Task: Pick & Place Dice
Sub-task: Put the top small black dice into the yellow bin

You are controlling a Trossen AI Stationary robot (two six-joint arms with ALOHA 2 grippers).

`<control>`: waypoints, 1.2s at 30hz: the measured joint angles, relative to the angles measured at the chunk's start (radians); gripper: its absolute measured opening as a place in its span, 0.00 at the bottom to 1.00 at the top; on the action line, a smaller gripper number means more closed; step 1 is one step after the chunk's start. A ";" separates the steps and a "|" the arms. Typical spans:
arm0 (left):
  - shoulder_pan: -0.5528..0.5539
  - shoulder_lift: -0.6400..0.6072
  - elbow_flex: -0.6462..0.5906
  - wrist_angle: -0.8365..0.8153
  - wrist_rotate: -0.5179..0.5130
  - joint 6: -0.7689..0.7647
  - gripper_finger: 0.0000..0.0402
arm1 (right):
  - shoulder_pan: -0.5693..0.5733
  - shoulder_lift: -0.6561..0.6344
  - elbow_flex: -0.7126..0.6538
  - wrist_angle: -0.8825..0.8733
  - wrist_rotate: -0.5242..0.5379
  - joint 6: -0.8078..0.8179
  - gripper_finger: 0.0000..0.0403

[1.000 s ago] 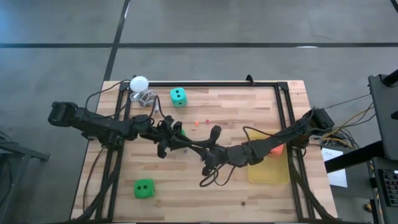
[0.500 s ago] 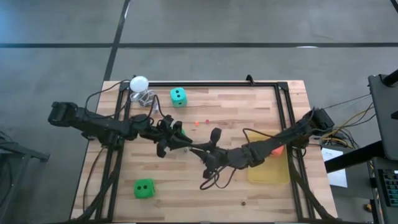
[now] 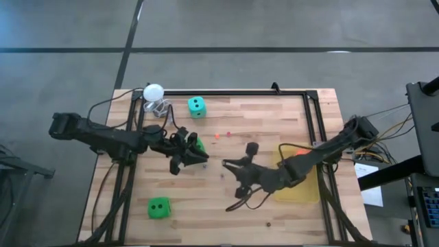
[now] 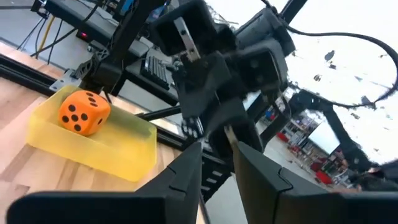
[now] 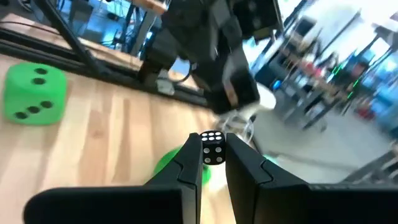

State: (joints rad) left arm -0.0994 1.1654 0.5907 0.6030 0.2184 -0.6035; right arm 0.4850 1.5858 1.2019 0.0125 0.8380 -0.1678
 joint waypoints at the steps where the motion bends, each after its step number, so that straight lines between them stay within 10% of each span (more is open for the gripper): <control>1: 0.000 -0.012 0.000 -0.027 0.000 0.009 0.25 | 0.008 -0.019 0.000 -0.057 0.001 0.054 0.09; 17: -0.003 -0.064 -0.007 -0.349 -0.008 0.075 0.25 | 0.297 -0.298 -0.022 -1.201 -0.173 1.327 0.09; 36: -0.002 -0.059 -0.007 -0.512 -0.117 0.136 0.25 | 0.397 -0.307 -0.398 -1.078 -0.460 1.799 0.09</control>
State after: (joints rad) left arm -0.1009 1.1061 0.5838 0.0910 0.1009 -0.4676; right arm 0.8820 1.2783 0.8036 -1.0654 0.3784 1.6314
